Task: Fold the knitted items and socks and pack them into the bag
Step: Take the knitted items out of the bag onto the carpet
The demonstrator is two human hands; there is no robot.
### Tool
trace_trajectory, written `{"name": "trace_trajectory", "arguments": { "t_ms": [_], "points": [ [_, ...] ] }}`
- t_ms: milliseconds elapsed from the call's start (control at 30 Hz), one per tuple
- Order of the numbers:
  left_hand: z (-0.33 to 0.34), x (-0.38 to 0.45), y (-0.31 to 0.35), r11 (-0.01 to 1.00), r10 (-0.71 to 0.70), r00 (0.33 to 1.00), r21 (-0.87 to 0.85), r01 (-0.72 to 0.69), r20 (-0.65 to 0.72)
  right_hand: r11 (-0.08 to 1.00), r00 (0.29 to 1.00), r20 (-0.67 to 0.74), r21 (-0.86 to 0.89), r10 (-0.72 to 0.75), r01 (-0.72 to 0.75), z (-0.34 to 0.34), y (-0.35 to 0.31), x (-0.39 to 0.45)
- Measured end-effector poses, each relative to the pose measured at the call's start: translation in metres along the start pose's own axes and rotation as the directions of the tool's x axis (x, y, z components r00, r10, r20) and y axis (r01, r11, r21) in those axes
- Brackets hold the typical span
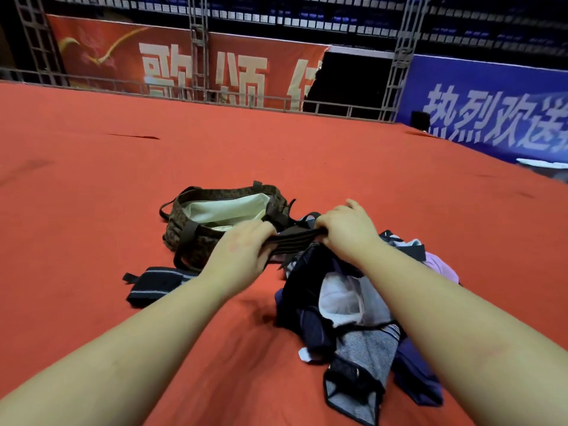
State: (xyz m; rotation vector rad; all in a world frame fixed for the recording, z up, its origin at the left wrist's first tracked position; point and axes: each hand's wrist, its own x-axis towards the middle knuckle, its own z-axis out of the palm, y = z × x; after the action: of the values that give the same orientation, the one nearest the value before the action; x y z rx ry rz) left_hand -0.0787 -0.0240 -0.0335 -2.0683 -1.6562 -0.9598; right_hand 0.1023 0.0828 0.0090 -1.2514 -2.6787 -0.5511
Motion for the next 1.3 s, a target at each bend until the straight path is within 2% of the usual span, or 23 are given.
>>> {"name": "trace_trajectory", "arguments": {
  "t_ms": [67,167,233,300,433,533,633,767,867,967,1033,1100,1200,1300],
  "points": [
    [-0.014,0.0,0.004,0.994,-0.103,0.993,-0.035,0.1,-0.065,0.987,0.986,0.032,-0.02,0.162,-0.161,-0.001,0.021,-0.002],
    [-0.033,-0.002,-0.001,0.95,-0.309,0.945,-0.088,0.301,-0.108,0.928,0.924,0.092,0.011,0.371,-0.373,0.0,0.05,-0.019],
    [-0.04,-0.006,-0.007,0.929,-0.369,0.922,-0.079,0.362,-0.116,0.878,0.877,0.123,0.07,0.464,-0.474,0.0,0.061,-0.033],
    [-0.041,-0.012,-0.008,0.908,-0.418,0.903,-0.064,0.413,-0.103,0.82,0.841,0.093,0.191,0.533,-0.54,-0.002,0.065,-0.041],
    [-0.034,-0.028,0.005,0.844,-0.533,0.843,-0.107,0.525,-0.068,0.712,0.793,-0.117,0.531,0.598,-0.459,-0.02,0.052,-0.048],
    [-0.025,-0.038,0.016,0.815,-0.563,0.824,-0.119,0.567,0.068,0.648,0.776,-0.158,0.663,0.611,-0.375,-0.029,0.038,-0.05],
    [-0.015,-0.042,0.037,0.845,-0.482,0.847,-0.135,0.517,0.225,0.644,0.82,-0.108,0.679,0.562,-0.352,-0.02,0.021,-0.06],
    [-0.002,-0.022,0.083,0.891,-0.292,0.92,-0.275,0.361,0.262,0.6,0.838,-0.091,0.739,0.539,-0.306,0.002,-0.001,-0.084],
    [0.011,0.002,0.111,0.901,-0.258,0.914,-0.264,0.345,0.312,0.581,0.855,-0.114,0.778,0.506,-0.24,0.012,-0.011,-0.1],
    [0.028,0.016,0.126,0.936,-0.241,0.89,-0.151,0.319,0.387,0.622,0.893,-0.103,0.752,0.438,-0.218,0.024,-0.012,-0.116],
    [0.039,0.02,0.127,0.961,-0.233,0.879,-0.041,0.274,0.415,0.688,0.915,-0.134,0.702,0.381,-0.183,0.029,-0.006,-0.125],
    [0.047,0.02,0.127,0.955,-0.254,0.868,-0.029,0.294,0.427,0.76,0.928,-0.18,0.633,0.327,-0.145,0.034,0.004,-0.13],
    [0.055,0.018,0.124,0.962,-0.257,0.873,0.027,0.27,0.416,0.791,0.918,-0.155,0.571,0.365,-0.218,0.04,0.019,-0.132],
    [0.062,0.019,0.123,0.987,-0.149,0.918,0.112,0.116,0.367,0.676,0.876,-0.026,0.647,0.481,-0.352,0.045,0.028,-0.135]
  ]
}}
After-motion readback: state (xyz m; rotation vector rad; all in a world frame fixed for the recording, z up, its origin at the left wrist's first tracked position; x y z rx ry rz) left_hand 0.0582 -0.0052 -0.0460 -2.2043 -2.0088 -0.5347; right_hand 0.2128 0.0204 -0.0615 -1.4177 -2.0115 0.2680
